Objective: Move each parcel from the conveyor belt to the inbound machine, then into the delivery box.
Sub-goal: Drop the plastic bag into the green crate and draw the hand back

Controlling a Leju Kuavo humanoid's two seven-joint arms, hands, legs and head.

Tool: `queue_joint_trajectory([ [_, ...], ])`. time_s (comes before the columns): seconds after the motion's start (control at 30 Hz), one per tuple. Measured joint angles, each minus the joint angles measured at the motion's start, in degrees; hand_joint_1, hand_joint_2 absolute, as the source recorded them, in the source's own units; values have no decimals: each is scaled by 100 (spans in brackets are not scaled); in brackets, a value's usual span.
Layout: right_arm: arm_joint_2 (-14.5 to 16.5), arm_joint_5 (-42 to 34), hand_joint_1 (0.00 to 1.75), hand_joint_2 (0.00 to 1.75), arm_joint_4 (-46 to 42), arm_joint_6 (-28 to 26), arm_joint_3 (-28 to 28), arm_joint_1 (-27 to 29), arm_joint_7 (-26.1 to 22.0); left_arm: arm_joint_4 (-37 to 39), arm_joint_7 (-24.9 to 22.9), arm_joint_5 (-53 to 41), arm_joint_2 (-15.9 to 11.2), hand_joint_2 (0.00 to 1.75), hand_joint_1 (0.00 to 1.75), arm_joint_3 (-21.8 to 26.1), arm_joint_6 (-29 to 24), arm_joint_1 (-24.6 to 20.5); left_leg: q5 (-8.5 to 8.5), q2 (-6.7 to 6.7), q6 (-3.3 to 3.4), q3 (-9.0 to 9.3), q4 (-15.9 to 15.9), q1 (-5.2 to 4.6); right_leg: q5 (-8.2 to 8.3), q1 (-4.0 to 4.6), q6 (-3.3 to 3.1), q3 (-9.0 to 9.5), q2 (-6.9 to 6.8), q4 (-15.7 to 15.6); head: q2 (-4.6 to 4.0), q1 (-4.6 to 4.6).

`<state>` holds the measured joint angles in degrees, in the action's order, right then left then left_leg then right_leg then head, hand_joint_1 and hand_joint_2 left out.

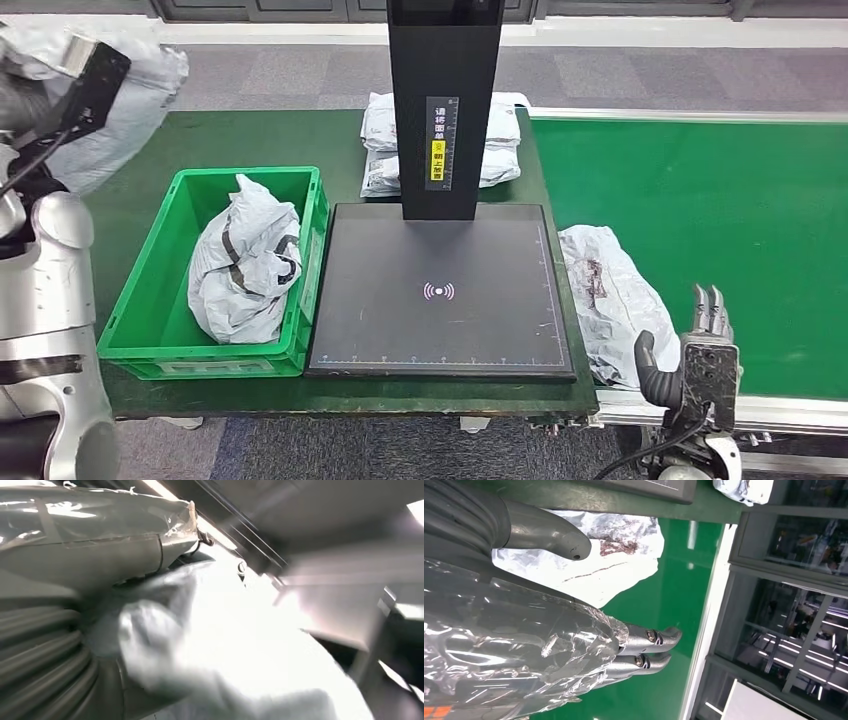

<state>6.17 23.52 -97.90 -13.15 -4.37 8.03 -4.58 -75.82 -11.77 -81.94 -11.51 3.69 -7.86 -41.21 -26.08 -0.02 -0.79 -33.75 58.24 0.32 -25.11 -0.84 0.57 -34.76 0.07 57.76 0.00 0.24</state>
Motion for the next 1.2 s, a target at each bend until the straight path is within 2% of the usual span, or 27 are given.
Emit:
queue_joint_trajectory([
  [0.2, -12, -18, 0, 175, -2, 48, -57, 38, -16, 78, 461, 711, 206, 175, 175, -754, 813, 312, -1, 1, 1, 0, 2, -5, 2, -4, 2, 0, 3, -2, 0, 1],
  [0.37, -60, -118, 0, 175, -10, 105, -160, 164, -102, 354, 1206, 1874, 260, 175, 175, -1417, 1756, 586, -5, 3, 3, 0, 1, -8, 2, -6, 3, -1, 5, -2, 0, -1],
  [0.5, -99, -156, 0, 175, -28, 114, -201, 214, -102, 601, 1486, 2540, 255, 175, 175, -1933, 2007, 861, -7, 6, 0, -1, 1, -7, 1, -4, 2, -4, 9, -2, 0, 0],
  [0.53, -110, -167, 0, 175, -30, 110, -201, 219, -98, 649, 1495, 2667, 250, 175, 156, -2055, 2030, 913, -7, 6, 0, -1, 0, -7, 0, -4, 2, -4, 9, -2, 0, 0],
  [0.63, -132, -191, 0, 175, -36, 91, -201, 239, -86, 749, 1487, 3064, 215, 175, 43, -2393, 2143, 1078, -7, 6, 0, -2, -1, -7, 0, -5, 2, -3, 8, -2, 0, 0],
  [0.67, -137, -193, 0, 175, -37, 85, -201, 242, -80, 779, 1461, 3170, 199, 175, 23, -2490, 2181, 1141, -7, 6, 0, -2, -1, -7, 0, -5, 2, -3, 8, -2, 0, 0],
  [0.83, -145, -185, 0, 175, -41, 78, -201, 236, -9, 956, 1250, 3334, 65, 175, 14, -2812, 2308, 1399, -7, 7, 0, -2, -2, -6, 0, -4, 1, -3, 8, -2, 0, 0],
  [0.93, -148, -183, 0, 175, -42, 76, -201, 232, -5, 1032, 1227, 3335, -14, 44, 0, -2915, 2320, 1458, -6, 5, 0, -2, -2, -5, 0, -3, 1, -2, 4, -2, 0, -1],
  [0.97, -148, -182, 0, 175, -42, 74, -201, 231, -4, 1049, 1206, 3333, -29, 0, 0, -2938, 2322, 1463, -6, 4, 0, -3, -2, -5, 0, -4, 1, -1, 3, -2, 0, 0],
  [1.03, -148, -178, 0, 175, -42, 64, -201, 228, 2, 1078, 1062, 3263, -54, 0, 0, -2963, 2333, 1474, -7, 4, 0, -2, -2, -5, 0, -4, 1, 1, 4, -2, 0, 0],
  [1.2, -148, -120, 0, 175, -42, 56, -201, 199, 38, 1205, 347, 2658, -104, 0, 0, -2951, 2156, 1584, -8, 6, -1, 2, -4, -5, -1, -4, 1, 4, 6, -2, 0, -1],
])
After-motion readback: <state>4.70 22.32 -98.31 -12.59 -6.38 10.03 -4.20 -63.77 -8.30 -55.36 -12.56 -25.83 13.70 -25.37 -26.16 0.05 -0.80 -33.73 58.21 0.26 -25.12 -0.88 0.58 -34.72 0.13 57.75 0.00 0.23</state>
